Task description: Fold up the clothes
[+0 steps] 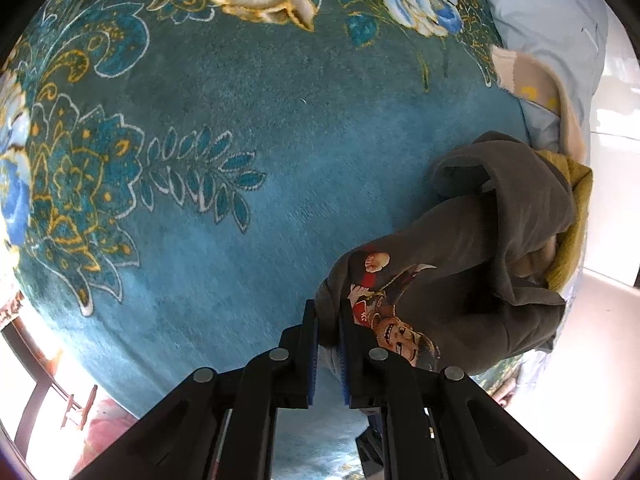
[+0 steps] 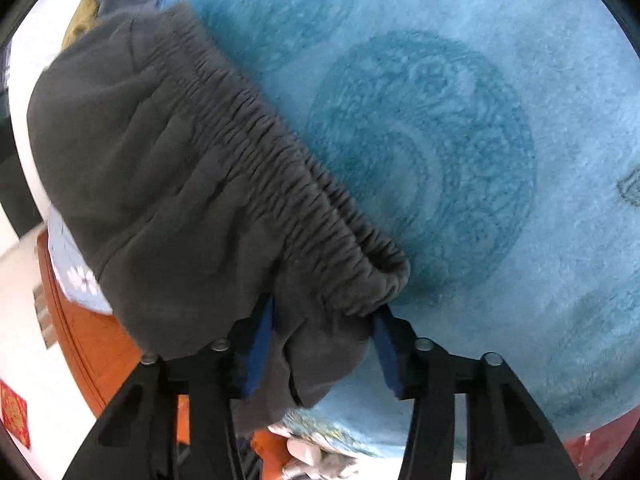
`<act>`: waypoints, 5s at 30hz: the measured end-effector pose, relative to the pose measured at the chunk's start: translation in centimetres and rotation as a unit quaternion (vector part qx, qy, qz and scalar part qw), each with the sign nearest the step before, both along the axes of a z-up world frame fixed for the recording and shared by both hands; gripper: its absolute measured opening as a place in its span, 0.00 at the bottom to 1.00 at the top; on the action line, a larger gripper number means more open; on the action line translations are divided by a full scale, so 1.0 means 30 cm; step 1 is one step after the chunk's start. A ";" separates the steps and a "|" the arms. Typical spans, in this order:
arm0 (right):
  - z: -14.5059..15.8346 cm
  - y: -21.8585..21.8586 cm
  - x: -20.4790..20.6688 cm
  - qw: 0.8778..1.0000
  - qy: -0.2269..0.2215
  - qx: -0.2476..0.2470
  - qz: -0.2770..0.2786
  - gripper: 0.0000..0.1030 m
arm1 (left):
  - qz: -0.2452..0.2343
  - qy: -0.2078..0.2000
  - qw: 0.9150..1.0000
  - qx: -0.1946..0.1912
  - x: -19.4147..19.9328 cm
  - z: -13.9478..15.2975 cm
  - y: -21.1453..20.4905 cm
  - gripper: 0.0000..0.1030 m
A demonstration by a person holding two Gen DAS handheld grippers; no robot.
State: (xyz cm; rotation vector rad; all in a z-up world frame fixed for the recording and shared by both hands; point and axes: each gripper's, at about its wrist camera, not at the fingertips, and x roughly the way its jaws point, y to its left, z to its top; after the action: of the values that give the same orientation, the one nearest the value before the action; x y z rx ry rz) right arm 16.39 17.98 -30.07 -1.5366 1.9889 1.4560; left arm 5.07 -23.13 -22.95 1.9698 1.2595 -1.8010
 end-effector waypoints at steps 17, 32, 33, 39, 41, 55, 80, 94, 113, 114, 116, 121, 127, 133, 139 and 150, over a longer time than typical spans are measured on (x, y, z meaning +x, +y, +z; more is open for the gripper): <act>0.555 0.550 -0.062 0.974 0.076 0.212 0.039 0.21 | -0.180 0.016 0.978 0.101 0.034 0.074 0.635 0.14; 0.642 1.331 0.179 0.957 0.025 0.287 -0.013 0.21 | -0.073 0.050 0.995 0.048 0.117 0.234 0.655 0.29; 0.623 1.349 0.180 0.958 0.019 0.285 -0.011 0.21 | -0.054 0.048 0.997 0.041 0.134 0.239 0.630 0.29; 0.599 1.428 0.171 0.960 0.017 0.278 -0.012 0.21 | 0.025 0.030 0.999 0.024 0.207 0.256 0.545 0.29; 0.620 1.463 0.159 0.957 0.020 0.290 -0.011 0.21 | 0.032 0.032 0.999 0.021 0.219 0.270 0.538 0.31; 0.674 1.386 0.150 0.953 0.004 0.302 0.019 0.21 | 0.161 -0.002 0.975 0.154 0.173 0.077 0.594 0.45; 0.764 1.304 0.008 0.943 -0.041 0.323 0.070 0.22 | 0.084 0.032 0.996 0.018 -0.186 0.064 0.659 0.02; 0.703 1.100 0.079 0.948 -0.040 0.297 0.103 0.22 | 0.022 0.070 0.997 -0.039 0.034 0.124 0.325 0.03; 0.626 1.005 0.244 0.940 -0.121 0.301 0.101 0.22 | -0.051 -0.070 0.996 -0.032 0.192 -0.054 0.237 0.03; 0.628 1.000 0.251 0.941 -0.119 0.301 0.096 0.22 | -0.051 -0.072 0.996 -0.027 0.198 -0.060 0.231 0.03; 0.639 0.989 0.261 0.941 -0.113 0.306 0.086 0.25 | -0.038 -0.068 0.997 -0.015 0.192 -0.051 0.204 0.06; 0.690 0.984 0.265 0.938 -0.103 0.325 0.057 0.28 | 0.010 -0.057 0.998 -0.015 0.145 0.001 0.080 0.29; 0.766 0.962 0.230 0.931 -0.088 0.353 0.038 0.35 | 0.052 -0.016 0.999 0.007 0.029 0.048 0.003 0.34; 0.775 0.824 0.154 0.931 -0.069 0.348 0.082 0.38 | 0.058 -0.023 0.993 0.099 -0.120 -0.036 0.120 0.45; 0.825 0.730 0.111 0.941 -0.018 0.325 0.094 0.44 | 0.068 -0.060 0.985 0.144 -0.210 -0.160 0.349 0.62; 0.902 0.687 0.020 0.927 -0.021 0.343 0.152 0.70 | 0.105 -0.077 0.979 0.157 -0.305 -0.339 0.551 0.70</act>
State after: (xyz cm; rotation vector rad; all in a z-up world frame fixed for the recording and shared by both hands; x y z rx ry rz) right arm 16.97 38.60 -3.03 -1.5420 1.0373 1.9326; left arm -4.08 -6.60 -33.13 1.9907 1.7102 -1.3939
